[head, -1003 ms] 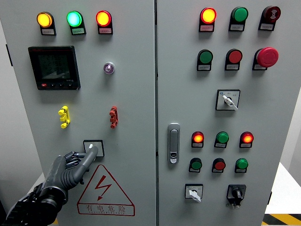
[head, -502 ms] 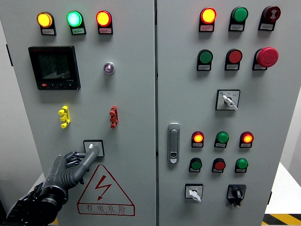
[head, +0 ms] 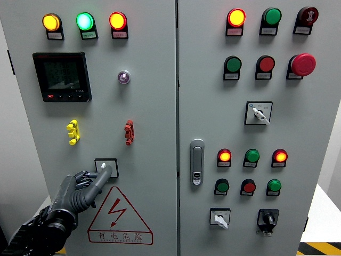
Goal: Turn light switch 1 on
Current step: 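Press the left hand fingers against the rotary switch knob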
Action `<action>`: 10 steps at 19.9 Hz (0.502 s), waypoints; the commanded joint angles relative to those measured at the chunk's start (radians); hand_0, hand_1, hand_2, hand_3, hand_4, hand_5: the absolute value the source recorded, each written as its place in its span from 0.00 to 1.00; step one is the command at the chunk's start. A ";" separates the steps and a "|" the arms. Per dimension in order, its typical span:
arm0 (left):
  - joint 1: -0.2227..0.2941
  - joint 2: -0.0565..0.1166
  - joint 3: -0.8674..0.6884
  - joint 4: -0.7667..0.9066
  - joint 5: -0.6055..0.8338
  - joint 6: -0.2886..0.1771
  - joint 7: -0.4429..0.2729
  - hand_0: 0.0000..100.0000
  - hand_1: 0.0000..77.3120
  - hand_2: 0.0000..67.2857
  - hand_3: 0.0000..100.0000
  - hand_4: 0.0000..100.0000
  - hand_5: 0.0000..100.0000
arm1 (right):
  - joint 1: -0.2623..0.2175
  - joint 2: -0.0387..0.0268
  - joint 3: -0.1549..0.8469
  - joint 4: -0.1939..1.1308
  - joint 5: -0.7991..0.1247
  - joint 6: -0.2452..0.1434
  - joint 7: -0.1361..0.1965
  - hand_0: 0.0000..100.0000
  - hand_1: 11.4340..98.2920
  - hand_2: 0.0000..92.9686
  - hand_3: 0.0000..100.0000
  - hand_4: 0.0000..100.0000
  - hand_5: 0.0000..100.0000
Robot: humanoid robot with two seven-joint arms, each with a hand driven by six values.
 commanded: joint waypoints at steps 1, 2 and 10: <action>0.000 0.001 0.000 0.002 0.000 0.001 0.000 0.33 0.65 0.80 0.87 1.00 0.84 | 0.000 0.0000 -0.001 0.000 0.000 0.000 0.000 0.00 0.09 0.00 0.20 0.19 0.10; -0.003 0.001 0.000 0.003 0.000 0.001 0.000 0.36 0.64 0.80 0.87 1.00 0.85 | 0.000 0.0000 -0.001 0.000 0.000 0.000 0.000 0.00 0.09 0.00 0.20 0.19 0.10; -0.009 0.001 0.006 0.009 0.000 0.001 0.000 0.43 0.61 0.80 0.87 1.00 0.85 | 0.000 0.0000 -0.001 0.001 0.000 0.000 0.000 0.00 0.09 0.00 0.20 0.19 0.11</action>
